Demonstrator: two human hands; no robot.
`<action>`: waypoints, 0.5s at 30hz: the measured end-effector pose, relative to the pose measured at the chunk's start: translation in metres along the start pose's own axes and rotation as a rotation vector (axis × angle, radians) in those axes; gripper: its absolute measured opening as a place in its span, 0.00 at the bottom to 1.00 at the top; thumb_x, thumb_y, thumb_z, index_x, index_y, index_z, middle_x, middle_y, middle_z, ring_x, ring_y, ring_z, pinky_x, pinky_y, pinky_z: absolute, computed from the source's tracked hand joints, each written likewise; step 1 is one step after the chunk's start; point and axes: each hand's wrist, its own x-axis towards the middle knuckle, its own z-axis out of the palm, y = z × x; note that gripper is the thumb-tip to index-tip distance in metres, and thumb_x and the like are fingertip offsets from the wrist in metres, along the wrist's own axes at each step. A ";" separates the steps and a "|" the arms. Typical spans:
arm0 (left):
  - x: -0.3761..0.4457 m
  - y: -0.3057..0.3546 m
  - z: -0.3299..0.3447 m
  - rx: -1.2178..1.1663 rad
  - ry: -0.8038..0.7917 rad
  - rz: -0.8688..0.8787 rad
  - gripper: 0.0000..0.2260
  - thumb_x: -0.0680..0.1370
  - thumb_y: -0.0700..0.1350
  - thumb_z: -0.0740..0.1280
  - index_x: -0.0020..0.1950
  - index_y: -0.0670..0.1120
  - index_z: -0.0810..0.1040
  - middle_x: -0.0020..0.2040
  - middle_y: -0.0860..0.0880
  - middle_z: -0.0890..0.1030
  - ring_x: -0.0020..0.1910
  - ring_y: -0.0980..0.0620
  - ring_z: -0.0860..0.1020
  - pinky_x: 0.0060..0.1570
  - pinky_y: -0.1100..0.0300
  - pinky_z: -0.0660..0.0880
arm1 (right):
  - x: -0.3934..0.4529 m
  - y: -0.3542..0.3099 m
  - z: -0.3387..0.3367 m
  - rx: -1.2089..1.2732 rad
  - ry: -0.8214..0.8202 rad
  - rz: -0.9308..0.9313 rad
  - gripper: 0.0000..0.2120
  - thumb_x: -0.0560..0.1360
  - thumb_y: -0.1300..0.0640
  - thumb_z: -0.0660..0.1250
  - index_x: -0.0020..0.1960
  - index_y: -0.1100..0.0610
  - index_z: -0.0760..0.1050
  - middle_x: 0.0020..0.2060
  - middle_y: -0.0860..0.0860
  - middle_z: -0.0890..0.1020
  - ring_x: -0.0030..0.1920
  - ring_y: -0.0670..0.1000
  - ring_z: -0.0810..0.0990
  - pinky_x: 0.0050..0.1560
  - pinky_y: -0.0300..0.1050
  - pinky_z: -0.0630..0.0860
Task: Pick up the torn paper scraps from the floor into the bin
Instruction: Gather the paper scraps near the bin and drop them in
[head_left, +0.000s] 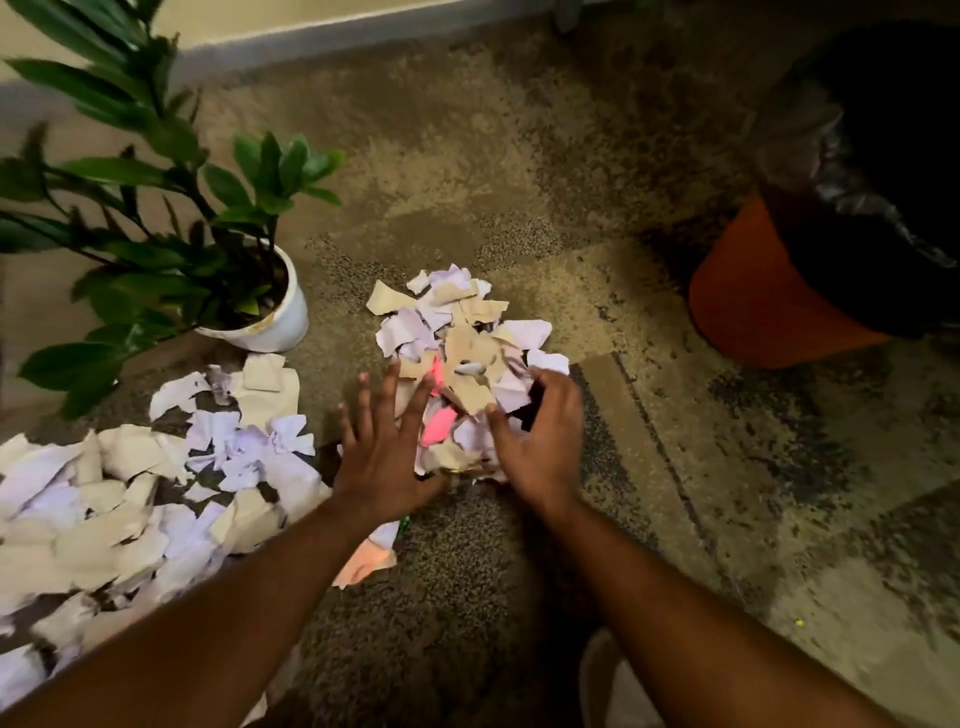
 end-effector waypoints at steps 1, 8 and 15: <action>0.001 -0.005 -0.002 -0.043 -0.025 0.004 0.60 0.58 0.76 0.67 0.80 0.58 0.38 0.80 0.45 0.36 0.78 0.34 0.41 0.72 0.31 0.52 | 0.008 0.001 -0.010 -0.044 -0.031 -0.050 0.37 0.71 0.33 0.68 0.73 0.51 0.66 0.70 0.52 0.67 0.71 0.54 0.67 0.68 0.57 0.72; 0.002 0.015 -0.018 -0.189 -0.133 0.010 0.63 0.54 0.68 0.78 0.73 0.73 0.34 0.79 0.48 0.35 0.76 0.30 0.49 0.62 0.33 0.70 | 0.011 0.000 -0.032 -0.505 -0.666 -0.284 0.58 0.59 0.24 0.74 0.79 0.31 0.44 0.82 0.49 0.41 0.79 0.63 0.54 0.67 0.69 0.71; 0.005 0.027 -0.009 -0.241 0.010 0.031 0.43 0.64 0.56 0.79 0.73 0.63 0.60 0.74 0.46 0.52 0.71 0.39 0.62 0.58 0.47 0.76 | 0.001 -0.008 -0.008 -0.617 -0.567 -0.272 0.45 0.71 0.43 0.76 0.77 0.31 0.51 0.80 0.53 0.50 0.71 0.65 0.65 0.59 0.61 0.79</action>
